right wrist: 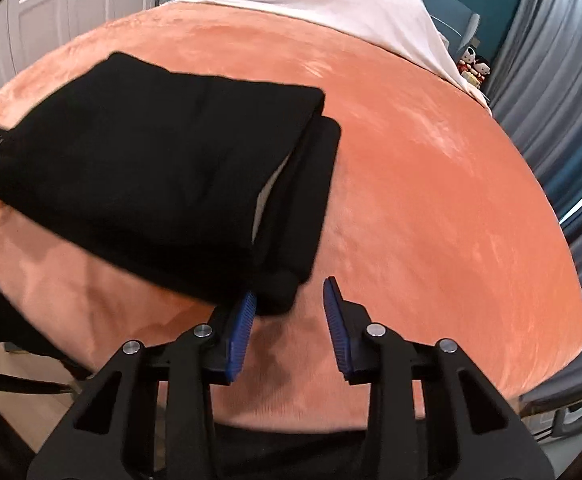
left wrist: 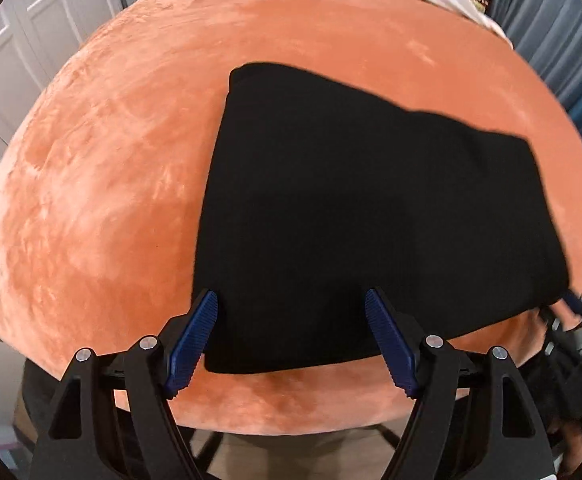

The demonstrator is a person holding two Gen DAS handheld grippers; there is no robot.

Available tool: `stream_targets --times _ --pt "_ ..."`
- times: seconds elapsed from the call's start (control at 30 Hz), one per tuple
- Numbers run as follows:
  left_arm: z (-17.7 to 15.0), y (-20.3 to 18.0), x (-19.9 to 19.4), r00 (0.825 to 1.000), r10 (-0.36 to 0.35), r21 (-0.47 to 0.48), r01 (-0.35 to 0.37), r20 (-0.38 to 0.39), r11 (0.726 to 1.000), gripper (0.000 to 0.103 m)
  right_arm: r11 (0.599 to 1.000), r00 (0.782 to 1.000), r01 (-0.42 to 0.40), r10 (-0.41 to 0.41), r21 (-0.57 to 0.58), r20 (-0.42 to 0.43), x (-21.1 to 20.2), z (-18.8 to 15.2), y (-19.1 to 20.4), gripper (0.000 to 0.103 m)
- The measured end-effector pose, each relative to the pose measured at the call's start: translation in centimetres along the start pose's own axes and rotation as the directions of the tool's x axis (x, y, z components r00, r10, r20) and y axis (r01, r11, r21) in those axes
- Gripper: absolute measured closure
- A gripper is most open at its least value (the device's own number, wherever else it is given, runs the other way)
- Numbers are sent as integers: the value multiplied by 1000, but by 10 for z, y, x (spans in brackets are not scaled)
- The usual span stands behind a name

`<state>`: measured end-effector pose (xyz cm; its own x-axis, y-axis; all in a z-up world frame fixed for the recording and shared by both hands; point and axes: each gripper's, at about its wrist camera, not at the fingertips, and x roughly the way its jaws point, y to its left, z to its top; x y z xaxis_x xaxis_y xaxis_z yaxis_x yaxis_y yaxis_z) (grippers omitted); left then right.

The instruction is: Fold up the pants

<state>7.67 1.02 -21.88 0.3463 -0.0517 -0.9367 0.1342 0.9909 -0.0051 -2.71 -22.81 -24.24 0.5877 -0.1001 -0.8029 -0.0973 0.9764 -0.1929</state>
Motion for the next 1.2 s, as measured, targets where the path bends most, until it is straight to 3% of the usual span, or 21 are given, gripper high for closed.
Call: stream_targets --times 0.03,0.13,0.2,0.27,0.37,0.47,0.53,0.67,0.8,0.9,0.93,1.0,1.03,1.07,1.17,1.2 --pt "-1 1 3 1000 23 11 -23 1 1000 29 1000 1000 -15 15 11 -8 4 3 -1 88" --pt "-2 7 12 998 53 6 -53 -15 999 20 983 999 -51 52 175 -1 -1 11 -27 94" --pt "-8 23 21 999 9 -42 -10 -31 999 15 934 994 -101 106 342 5 2 5 -53 94" --pt "-9 29 31 999 -14 -80 10 -49 997 7 894 984 -119 163 431 -67 31 -9 -61 94" --pt "-10 35 32 999 -13 -88 9 -45 996 5 854 981 -144 188 499 -38 32 -13 -67 91" --pt "-8 33 18 1000 14 -82 -16 -27 996 8 771 962 -227 273 595 14 19 -14 -83 89" --pt "-3 29 2 999 31 -69 -30 15 997 11 756 959 -257 277 602 61 -1 -9 -87 89" --pt "13 18 -22 995 24 -45 -20 98 999 11 795 958 -288 242 534 157 -43 26 -76 89" --pt "26 8 -11 995 52 -1 -52 88 999 9 821 945 -323 254 471 206 -51 65 -67 89" --pt "24 6 16 992 120 18 -121 24 992 10 823 929 -370 333 431 162 -26 75 -48 89" --pt "17 7 22 993 118 16 -118 12 993 8 830 931 -362 341 424 127 -9 73 -42 89" --pt "14 14 26 997 83 -11 -83 5 996 6 858 953 -281 302 429 22 31 55 -39 103" --pt "15 16 26 998 67 -16 -67 -2 998 6 834 949 -291 315 469 30 42 45 -49 103" --pt "15 15 24 997 72 -12 -72 -2 997 6 763 930 -334 361 553 63 46 36 -66 103" --pt "15 8 23 994 113 27 -113 12 993 6 700 932 -313 358 642 64 32 48 -87 98" --pt "15 6 26 993 114 33 -115 16 993 6 686 919 -349 385 638 89 26 59 -88 98"
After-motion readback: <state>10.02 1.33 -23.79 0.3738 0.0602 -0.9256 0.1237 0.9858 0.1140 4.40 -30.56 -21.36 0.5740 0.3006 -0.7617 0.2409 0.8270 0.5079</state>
